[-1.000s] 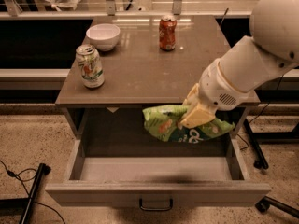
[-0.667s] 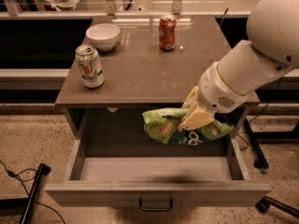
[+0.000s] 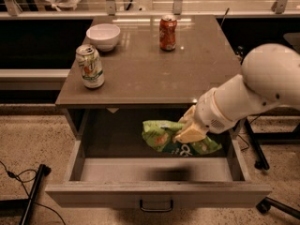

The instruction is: Place green rice chip bag into top drawer

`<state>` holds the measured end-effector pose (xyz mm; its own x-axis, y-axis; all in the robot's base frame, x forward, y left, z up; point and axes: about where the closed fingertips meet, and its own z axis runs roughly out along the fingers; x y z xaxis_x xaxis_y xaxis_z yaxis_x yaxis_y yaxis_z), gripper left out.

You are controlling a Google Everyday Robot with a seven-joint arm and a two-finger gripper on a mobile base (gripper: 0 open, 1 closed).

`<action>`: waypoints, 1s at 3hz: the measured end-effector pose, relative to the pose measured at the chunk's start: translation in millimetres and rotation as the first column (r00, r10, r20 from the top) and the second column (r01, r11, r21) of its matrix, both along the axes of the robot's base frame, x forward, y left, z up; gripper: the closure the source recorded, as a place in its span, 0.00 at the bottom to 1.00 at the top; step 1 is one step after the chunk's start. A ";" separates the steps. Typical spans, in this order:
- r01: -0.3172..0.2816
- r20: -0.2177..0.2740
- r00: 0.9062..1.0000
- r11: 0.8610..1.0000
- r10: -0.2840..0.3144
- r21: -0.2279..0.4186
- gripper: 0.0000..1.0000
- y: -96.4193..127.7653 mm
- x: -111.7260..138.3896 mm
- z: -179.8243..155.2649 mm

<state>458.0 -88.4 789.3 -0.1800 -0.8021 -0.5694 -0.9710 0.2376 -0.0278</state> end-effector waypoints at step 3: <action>0.034 0.010 0.999 0.999 -0.034 0.015 0.58 8.9 3.3 -78.8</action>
Offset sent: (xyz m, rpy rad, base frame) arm 0.0058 0.0091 -0.0947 0.0153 -0.0138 -0.0435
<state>461.4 -79.5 710.4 -0.2013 -0.7872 -0.5829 -0.9619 0.2712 -0.0341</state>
